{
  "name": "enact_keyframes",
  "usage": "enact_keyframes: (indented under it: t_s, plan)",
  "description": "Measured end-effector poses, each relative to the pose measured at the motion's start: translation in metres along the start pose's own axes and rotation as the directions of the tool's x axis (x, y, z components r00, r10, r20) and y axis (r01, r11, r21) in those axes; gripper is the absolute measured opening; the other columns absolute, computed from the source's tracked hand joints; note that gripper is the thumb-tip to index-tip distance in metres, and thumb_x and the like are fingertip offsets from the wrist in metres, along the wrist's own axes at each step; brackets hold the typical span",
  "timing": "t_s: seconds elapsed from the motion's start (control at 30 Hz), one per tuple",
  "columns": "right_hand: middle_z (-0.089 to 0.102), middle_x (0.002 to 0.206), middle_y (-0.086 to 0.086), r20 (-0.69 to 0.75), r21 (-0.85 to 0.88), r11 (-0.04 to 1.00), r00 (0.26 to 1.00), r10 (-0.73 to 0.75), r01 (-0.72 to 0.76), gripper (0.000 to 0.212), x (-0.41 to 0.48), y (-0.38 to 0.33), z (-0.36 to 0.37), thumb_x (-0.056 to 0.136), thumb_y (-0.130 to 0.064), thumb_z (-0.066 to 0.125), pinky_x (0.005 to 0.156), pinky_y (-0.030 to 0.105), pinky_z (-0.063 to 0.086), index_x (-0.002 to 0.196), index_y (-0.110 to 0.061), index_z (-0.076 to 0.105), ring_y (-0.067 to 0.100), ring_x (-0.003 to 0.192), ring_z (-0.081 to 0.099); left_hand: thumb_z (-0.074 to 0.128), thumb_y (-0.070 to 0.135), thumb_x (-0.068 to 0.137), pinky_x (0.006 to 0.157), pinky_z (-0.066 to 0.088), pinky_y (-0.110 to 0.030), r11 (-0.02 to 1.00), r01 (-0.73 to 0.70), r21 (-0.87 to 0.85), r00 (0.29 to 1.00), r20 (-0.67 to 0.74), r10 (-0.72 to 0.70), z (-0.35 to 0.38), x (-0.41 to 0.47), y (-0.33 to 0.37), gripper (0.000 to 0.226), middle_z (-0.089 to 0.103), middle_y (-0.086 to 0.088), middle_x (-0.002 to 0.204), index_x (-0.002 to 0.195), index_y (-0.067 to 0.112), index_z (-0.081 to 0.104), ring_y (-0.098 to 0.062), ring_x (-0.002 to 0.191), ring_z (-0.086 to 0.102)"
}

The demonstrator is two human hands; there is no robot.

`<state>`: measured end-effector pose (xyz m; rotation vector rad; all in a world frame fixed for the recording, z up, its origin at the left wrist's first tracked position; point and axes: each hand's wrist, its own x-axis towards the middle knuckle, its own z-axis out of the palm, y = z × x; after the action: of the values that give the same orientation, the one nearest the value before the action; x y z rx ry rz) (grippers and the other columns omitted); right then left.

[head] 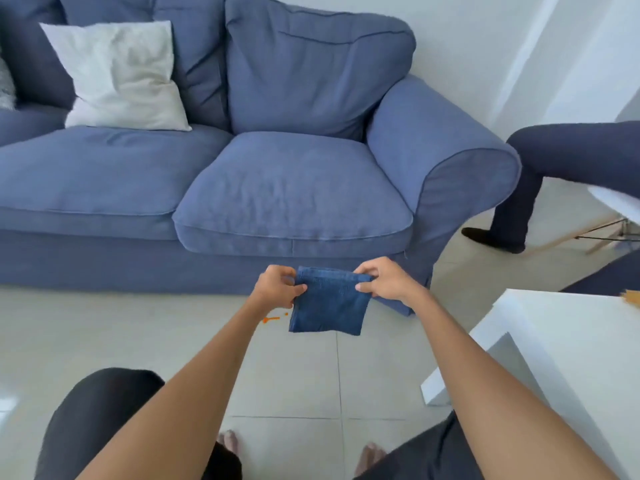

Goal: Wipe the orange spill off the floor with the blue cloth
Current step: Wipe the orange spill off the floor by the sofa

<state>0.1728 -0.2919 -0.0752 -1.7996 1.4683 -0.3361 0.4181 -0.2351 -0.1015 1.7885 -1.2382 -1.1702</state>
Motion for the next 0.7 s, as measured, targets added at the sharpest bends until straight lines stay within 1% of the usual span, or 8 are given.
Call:
enact_keyframes:
  t_s: [0.1,0.2,0.27,0.37,0.47,0.57,0.63,0.7]
  plan:
    - [0.077,0.094,0.005,0.047,-0.026,0.997,0.997,0.067,-0.066,0.016,0.029,0.04,0.044,0.081,-0.007,0.076,0.082,0.039,0.058,0.089,-0.02,0.073,0.016,0.083,0.066,0.072,0.012,0.087,0.075,0.063,-0.042,0.995,0.1,-0.007,0.993,0.064,-0.1,0.019,0.017,-0.048,0.018,0.072,-0.013,0.092,0.104,0.006,0.07,-0.027,0.079,0.07]
    - [0.076,0.099,0.009,0.082,-0.039,0.99,0.987,0.136,-0.134,0.017,0.053,0.079,0.085,0.081,-0.008,0.076,0.077,0.033,0.054,0.086,-0.023,0.071,0.02,0.086,0.067,0.068,0.007,0.088,0.077,0.063,-0.047,0.982,0.189,-0.03,0.976,0.113,-0.184,0.038,0.037,-0.094,0.008,0.071,-0.015,0.088,0.096,0.006,0.068,-0.028,0.075,0.068]
    - [0.075,0.103,0.01,0.108,-0.047,0.983,0.977,0.183,-0.179,0.017,0.073,0.103,0.11,0.081,-0.007,0.076,0.076,0.03,0.053,0.09,-0.021,0.072,0.024,0.094,0.069,0.067,0.005,0.088,0.072,0.063,-0.047,0.97,0.242,-0.017,0.962,0.13,-0.238,0.051,0.052,-0.123,0.005,0.071,-0.016,0.088,0.093,0.006,0.066,-0.03,0.072,0.07]
    - [0.072,0.106,0.007,0.123,-0.074,0.978,0.972,0.202,-0.194,0.02,0.105,0.132,0.144,0.083,-0.006,0.076,0.075,0.024,0.046,0.102,-0.013,0.075,0.022,0.099,0.066,0.066,0.005,0.088,0.064,0.064,-0.043,0.957,0.288,0.022,0.95,0.122,-0.289,0.067,0.079,-0.161,0.004,0.073,-0.019,0.094,0.09,0.009,0.066,-0.035,0.078,0.074]
    - [0.07,0.1,0.004,0.122,-0.08,0.975,0.969,0.216,-0.207,0.02,0.139,0.154,0.172,0.085,-0.003,0.074,0.077,0.025,0.046,0.104,-0.01,0.076,0.02,0.094,0.064,0.07,0.007,0.085,0.063,0.064,-0.042,0.952,0.301,0.058,0.95,0.073,-0.305,0.079,0.111,-0.194,0.011,0.073,-0.015,0.091,0.095,0.005,0.069,-0.034,0.082,0.074]
    - [0.072,0.096,0.002,0.024,-0.033,0.969,0.97,0.244,-0.243,0.017,0.172,0.174,0.19,0.084,-0.003,0.073,0.076,0.025,0.049,0.097,-0.014,0.074,0.02,0.091,0.067,0.075,0.009,0.081,0.064,0.064,-0.041,0.961,0.266,0.075,0.963,0.022,-0.269,0.087,0.148,-0.215,0.011,0.074,-0.01,0.089,0.092,0.008,0.073,-0.031,0.082,0.074]
    - [0.071,0.088,-0.001,-0.098,0.024,0.965,0.96,0.261,-0.26,0.017,0.193,0.184,0.2,0.085,-0.003,0.072,0.067,0.022,0.048,0.092,-0.017,0.07,0.019,0.082,0.066,0.077,0.011,0.08,0.064,0.063,-0.042,0.97,0.226,0.085,0.974,-0.017,-0.226,0.091,0.174,-0.221,0.007,0.073,-0.005,0.085,0.084,0.015,0.073,-0.028,0.079,0.073]
    - [0.066,0.077,-0.008,-0.223,0.071,0.963,0.937,0.269,-0.259,0.018,0.208,0.19,0.216,0.086,-0.002,0.07,0.059,0.019,0.043,0.087,-0.019,0.066,0.016,0.073,0.062,0.08,0.014,0.077,0.064,0.063,-0.044,0.975,0.201,0.099,0.978,-0.076,-0.194,0.096,0.198,-0.229,0.013,0.071,0.002,0.077,0.075,0.023,0.071,-0.024,0.07,0.071]
